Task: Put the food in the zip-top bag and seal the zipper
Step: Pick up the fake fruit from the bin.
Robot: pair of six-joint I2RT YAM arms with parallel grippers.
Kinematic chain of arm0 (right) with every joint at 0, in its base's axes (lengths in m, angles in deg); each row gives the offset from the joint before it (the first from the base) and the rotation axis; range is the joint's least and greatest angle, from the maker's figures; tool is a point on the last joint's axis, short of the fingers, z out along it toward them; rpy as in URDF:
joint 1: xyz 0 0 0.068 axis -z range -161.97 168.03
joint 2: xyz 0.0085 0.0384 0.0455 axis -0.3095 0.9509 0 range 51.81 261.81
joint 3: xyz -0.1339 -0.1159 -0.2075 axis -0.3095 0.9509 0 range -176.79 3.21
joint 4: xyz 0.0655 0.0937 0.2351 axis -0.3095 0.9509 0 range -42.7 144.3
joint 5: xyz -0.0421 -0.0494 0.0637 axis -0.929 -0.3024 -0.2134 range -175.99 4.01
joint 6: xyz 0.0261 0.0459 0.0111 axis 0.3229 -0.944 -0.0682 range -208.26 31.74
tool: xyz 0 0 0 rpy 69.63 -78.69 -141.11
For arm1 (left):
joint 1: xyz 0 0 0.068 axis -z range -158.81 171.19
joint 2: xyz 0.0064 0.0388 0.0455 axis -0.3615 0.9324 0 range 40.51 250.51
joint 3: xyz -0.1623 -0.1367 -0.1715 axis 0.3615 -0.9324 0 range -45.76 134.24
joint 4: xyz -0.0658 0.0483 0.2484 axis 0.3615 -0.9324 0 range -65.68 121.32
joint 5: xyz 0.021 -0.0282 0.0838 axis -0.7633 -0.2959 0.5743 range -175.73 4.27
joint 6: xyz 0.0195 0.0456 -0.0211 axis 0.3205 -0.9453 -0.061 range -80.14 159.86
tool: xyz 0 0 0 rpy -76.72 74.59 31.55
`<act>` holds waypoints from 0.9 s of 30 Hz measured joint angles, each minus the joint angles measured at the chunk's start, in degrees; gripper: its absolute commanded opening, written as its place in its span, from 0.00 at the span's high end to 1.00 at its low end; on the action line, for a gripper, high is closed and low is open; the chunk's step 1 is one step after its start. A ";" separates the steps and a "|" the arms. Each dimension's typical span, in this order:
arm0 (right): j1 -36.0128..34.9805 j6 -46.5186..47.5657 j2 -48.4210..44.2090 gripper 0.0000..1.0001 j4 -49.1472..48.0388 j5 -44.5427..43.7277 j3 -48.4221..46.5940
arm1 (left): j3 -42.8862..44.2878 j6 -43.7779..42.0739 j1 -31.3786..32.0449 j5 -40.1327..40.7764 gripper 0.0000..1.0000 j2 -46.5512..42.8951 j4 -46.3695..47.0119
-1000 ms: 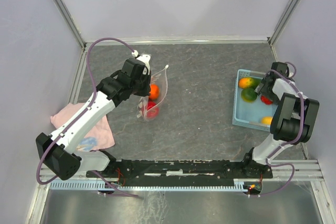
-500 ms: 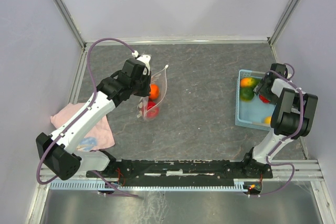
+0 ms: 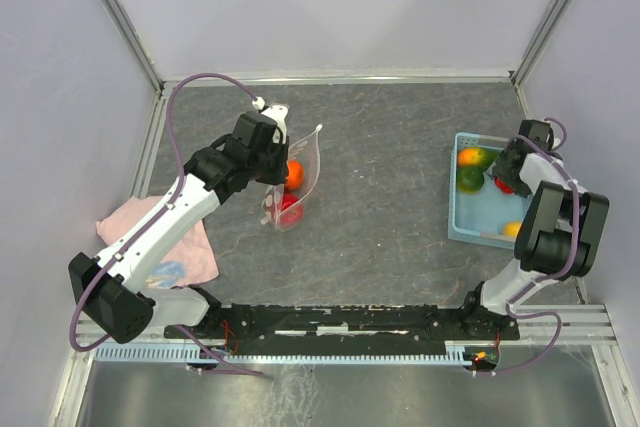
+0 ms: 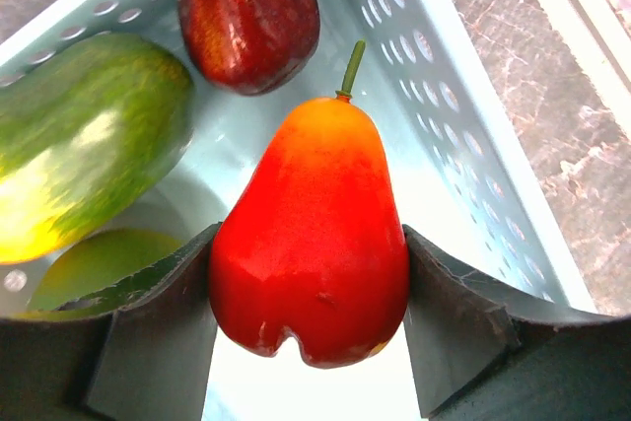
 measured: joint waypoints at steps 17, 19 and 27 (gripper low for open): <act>-14.80 1.11 -24.20 0.56 11.80 10.36 1.95 | -1.38 -0.33 0.00 -5.53 0.97 0.00 1.86; -17.57 1.11 -26.14 0.56 13.88 13.14 1.46 | -1.49 -0.33 0.00 -6.32 0.97 -0.02 2.29; -25.90 0.37 -29.70 0.56 19.56 22.99 -6.43 | -2.03 -0.39 0.24 -6.60 0.97 -0.61 2.47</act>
